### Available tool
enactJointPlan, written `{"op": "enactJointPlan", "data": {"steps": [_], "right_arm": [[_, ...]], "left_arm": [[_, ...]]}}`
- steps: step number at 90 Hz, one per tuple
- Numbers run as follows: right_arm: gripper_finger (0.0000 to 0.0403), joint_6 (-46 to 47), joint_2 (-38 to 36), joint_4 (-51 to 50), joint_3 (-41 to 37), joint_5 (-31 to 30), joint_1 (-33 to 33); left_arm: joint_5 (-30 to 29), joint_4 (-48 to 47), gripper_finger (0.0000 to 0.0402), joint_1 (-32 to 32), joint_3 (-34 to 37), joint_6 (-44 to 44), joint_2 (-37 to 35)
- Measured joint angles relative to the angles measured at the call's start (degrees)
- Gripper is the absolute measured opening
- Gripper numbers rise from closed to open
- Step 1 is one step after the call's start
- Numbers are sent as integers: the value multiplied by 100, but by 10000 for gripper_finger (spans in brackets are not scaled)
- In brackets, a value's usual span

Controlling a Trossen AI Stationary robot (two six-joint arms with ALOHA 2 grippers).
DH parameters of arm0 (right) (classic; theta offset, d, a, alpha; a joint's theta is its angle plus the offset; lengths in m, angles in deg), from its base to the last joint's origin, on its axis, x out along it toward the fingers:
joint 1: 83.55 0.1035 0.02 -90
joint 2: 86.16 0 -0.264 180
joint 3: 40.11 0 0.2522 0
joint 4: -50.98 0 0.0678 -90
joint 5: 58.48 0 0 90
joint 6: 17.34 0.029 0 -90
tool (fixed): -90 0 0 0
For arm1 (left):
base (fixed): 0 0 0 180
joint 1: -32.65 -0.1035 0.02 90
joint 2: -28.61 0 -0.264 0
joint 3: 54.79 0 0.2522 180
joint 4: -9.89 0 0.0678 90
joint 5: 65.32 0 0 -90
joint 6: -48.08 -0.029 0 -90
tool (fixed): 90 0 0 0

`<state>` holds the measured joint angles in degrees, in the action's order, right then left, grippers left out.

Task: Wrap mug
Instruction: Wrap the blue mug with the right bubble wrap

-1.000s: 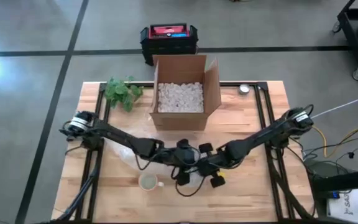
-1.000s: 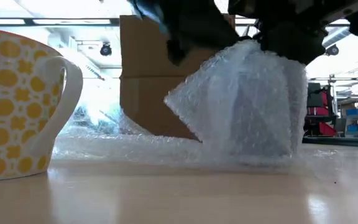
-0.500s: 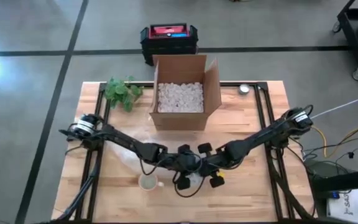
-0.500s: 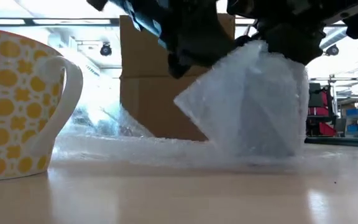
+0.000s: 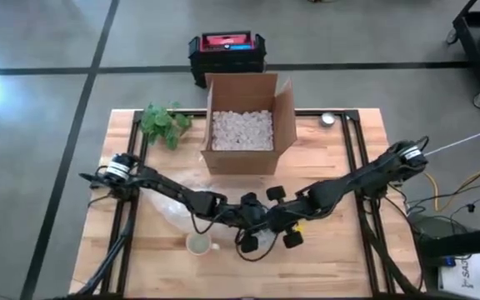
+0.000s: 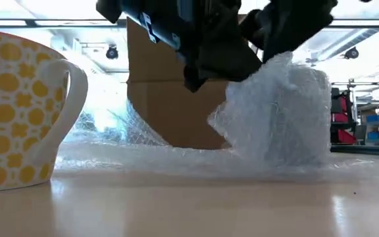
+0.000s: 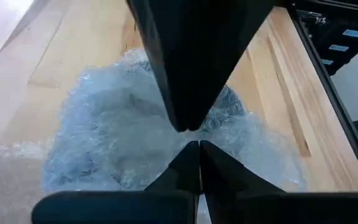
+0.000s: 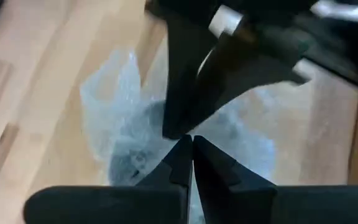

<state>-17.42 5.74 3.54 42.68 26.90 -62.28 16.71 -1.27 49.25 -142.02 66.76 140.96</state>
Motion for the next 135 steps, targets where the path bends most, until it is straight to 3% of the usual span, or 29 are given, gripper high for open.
{"op": "enactJointPlan", "data": {"steps": [20, 38, 58, 87, 112, 135], "right_arm": [[0, 47, 422, 477, -653, 101, -60], [0, 232, 487, 874, -972, 168, -154], [0, 6, 426, 782, -738, 166, -157], [0, -103, 389, 810, -749, 194, -176], [0, -213, 401, 936, -686, 141, -186], [0, -275, 180, -378, 143, 213, -136]], "left_arm": [[21, -24, 0, -3, 10, 7, -110], [178, -435, 0, 96, 56, -21, -676], [-976, -1612, 0, 51, 112, -88, -902], [-435, 111, 0, -20, 436, -261, -647], [-313, 341, 0, -16, 575, -255, -578], [-346, 352, 0, -16, 636, -146, -562]]}}
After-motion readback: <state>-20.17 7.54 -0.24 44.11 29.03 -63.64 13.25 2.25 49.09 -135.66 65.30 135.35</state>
